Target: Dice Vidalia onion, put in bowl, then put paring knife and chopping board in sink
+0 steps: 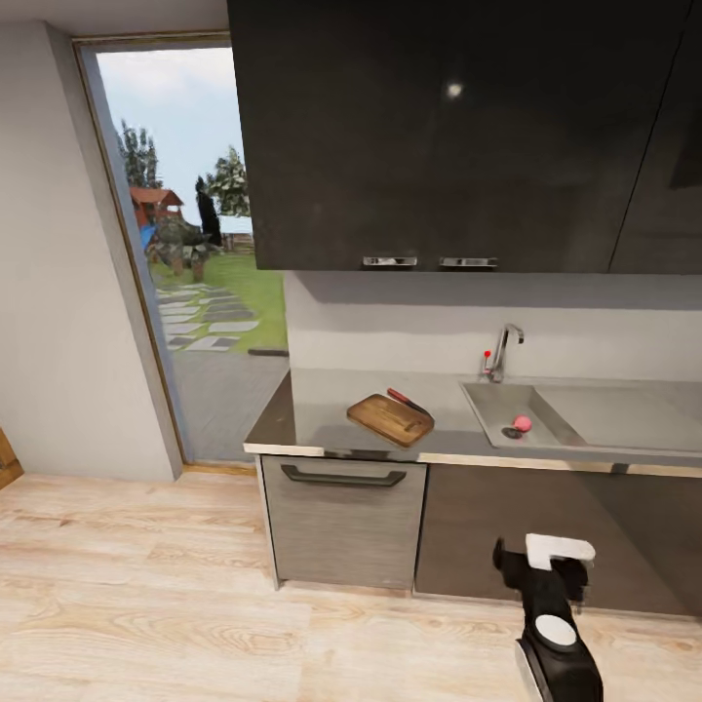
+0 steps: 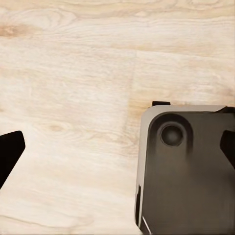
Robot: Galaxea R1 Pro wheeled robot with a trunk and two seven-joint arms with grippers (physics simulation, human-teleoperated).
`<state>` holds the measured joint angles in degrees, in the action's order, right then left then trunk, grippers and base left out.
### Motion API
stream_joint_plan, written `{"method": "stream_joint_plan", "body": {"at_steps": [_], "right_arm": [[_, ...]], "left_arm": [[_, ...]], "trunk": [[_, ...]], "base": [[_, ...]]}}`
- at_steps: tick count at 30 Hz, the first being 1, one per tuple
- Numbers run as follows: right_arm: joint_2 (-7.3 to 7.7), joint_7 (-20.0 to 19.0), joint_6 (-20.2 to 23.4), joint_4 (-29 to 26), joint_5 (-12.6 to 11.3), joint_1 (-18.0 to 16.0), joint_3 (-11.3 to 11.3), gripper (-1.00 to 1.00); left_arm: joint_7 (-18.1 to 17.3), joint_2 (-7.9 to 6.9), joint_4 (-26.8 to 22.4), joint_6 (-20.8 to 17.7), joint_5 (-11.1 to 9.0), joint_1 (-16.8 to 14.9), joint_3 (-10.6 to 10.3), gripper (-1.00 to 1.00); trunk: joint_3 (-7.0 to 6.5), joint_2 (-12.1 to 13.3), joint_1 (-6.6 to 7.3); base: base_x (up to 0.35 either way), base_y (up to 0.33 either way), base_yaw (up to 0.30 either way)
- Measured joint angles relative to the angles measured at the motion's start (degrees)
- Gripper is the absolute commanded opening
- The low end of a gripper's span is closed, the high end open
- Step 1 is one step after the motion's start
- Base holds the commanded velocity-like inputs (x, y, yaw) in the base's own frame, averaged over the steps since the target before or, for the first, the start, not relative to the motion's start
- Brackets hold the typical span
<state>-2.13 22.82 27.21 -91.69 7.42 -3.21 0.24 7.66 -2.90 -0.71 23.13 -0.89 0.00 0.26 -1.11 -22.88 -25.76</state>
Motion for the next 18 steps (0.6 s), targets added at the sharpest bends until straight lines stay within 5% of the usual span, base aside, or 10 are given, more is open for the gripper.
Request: {"method": "stream_joint_plan", "body": {"at_steps": [7,14,18], "right_arm": [[-1.11,2.4,15.2,-1.8,6.2,-14.1,0.2,1.00],[-1.91,2.3,26.4,-0.5,6.5,-30.4,0.2,1.00],[-2.90,2.2,28.3,7.5,6.4,-41.1,0.2,1.00]], "left_arm": [[0.0,0.00,2.2,-0.1,0.0,0.0,0.0,1.00],[0.0,0.00,2.7,-0.1,0.0,0.0,-0.1,1.00],[-0.1,0.00,2.8,-0.1,0.0,0.0,-0.1,1.00]], "trunk": [[0.00,0.0,0.00],[0.01,0.0,0.00],[0.01,0.0,0.00]], "base": [[0.000,0.000,0.000],[0.000,0.000,0.000],[0.000,0.000,0.000]]}}
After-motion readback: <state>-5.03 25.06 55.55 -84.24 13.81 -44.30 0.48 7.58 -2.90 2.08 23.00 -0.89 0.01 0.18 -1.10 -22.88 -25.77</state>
